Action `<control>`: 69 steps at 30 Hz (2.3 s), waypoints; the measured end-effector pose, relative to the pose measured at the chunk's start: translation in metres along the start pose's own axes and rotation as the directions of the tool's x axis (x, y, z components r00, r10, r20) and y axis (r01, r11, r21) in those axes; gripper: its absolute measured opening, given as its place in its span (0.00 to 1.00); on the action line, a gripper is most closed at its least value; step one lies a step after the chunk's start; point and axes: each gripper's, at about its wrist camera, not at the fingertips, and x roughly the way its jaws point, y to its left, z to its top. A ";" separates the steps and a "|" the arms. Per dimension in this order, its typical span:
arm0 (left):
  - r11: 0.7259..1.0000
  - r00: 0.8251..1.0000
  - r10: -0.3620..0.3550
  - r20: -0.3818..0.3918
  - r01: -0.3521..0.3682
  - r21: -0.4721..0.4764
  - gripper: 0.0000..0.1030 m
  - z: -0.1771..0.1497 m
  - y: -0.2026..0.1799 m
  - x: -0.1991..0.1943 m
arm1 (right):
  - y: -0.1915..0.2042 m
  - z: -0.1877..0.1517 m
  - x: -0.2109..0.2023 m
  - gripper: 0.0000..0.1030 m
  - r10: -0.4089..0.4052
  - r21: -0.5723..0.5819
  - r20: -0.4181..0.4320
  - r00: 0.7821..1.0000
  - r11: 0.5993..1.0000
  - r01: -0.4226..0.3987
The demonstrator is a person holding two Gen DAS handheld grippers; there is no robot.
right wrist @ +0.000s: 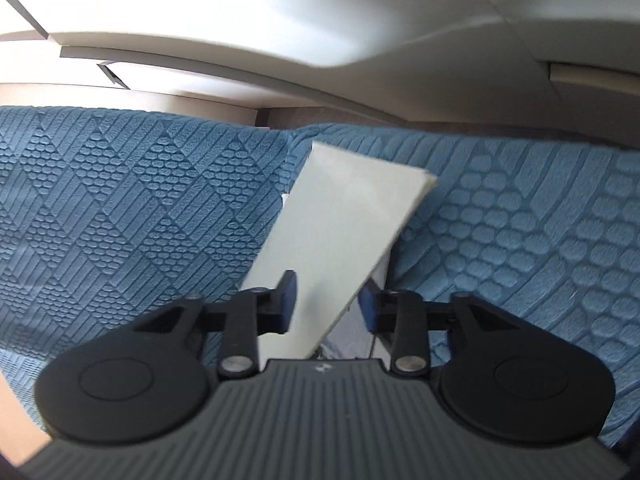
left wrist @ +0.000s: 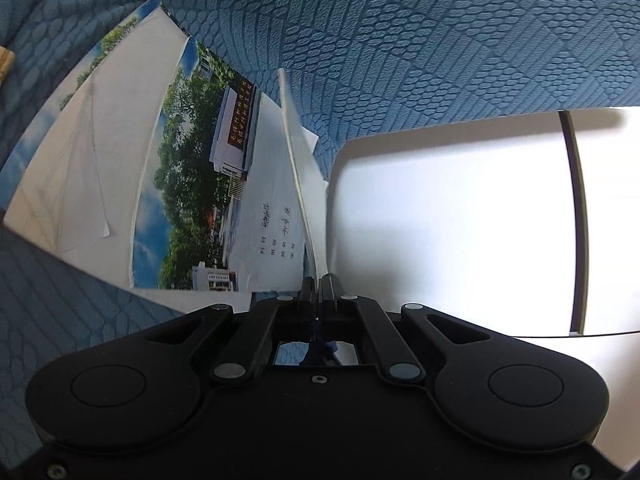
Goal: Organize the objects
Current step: 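Lift the white sheet with both tools and carry it toward the book stack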
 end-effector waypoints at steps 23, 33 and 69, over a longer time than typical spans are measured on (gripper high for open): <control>0.998 0.998 -0.050 0.025 0.049 0.035 0.01 -0.085 -0.027 -0.142 | 0.079 -0.071 -0.105 0.09 -0.034 -0.365 -0.053 0.998 0.931 0.012; 0.998 0.997 -0.052 0.053 0.050 0.041 0.03 -0.099 -0.029 -0.205 | 0.104 -0.104 -0.135 0.09 -0.018 -0.411 -0.083 0.996 0.912 -0.018; 1.000 0.960 -0.009 0.280 0.009 -0.001 0.04 -0.090 0.060 -0.356 | 0.166 -0.241 -0.071 0.09 -0.069 -0.624 -0.340 0.938 0.762 -0.170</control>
